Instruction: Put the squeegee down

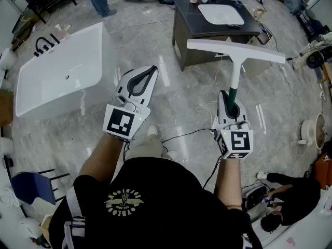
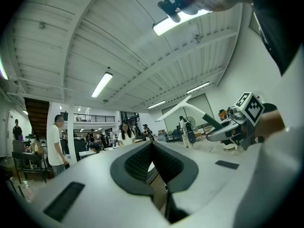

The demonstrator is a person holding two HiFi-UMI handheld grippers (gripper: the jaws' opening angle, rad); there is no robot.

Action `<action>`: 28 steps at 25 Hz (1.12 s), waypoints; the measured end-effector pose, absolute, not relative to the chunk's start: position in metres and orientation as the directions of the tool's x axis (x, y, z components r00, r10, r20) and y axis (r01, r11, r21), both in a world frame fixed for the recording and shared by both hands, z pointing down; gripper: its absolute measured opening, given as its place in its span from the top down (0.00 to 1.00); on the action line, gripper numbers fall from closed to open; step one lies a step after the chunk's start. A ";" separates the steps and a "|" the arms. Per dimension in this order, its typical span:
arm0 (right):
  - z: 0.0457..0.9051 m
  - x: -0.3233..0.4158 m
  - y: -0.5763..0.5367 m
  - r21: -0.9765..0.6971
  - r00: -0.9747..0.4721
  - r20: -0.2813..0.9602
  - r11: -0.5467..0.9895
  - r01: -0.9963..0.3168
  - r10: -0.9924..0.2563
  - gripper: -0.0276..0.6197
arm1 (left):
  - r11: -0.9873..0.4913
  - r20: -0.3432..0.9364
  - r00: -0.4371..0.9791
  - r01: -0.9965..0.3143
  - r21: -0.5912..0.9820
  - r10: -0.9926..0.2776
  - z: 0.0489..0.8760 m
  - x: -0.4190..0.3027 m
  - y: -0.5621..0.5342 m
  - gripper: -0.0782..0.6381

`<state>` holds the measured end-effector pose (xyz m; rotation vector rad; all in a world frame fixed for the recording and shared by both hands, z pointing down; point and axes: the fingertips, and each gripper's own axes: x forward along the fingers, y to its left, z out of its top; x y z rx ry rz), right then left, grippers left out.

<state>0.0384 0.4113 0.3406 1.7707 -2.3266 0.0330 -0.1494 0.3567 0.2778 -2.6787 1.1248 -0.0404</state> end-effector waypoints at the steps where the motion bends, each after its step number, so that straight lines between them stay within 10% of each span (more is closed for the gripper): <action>1: 0.341 0.038 0.407 0.114 -0.250 0.186 0.274 -0.955 -0.950 0.91 | -0.679 -0.062 0.706 -0.698 -0.228 -0.705 0.278 -0.149 0.353 0.86; 28: 0.320 -0.020 0.278 0.130 -0.170 0.177 0.194 -0.972 -0.969 0.91 | -0.759 -0.069 0.776 -0.628 -0.174 -0.626 0.284 -0.196 0.199 0.86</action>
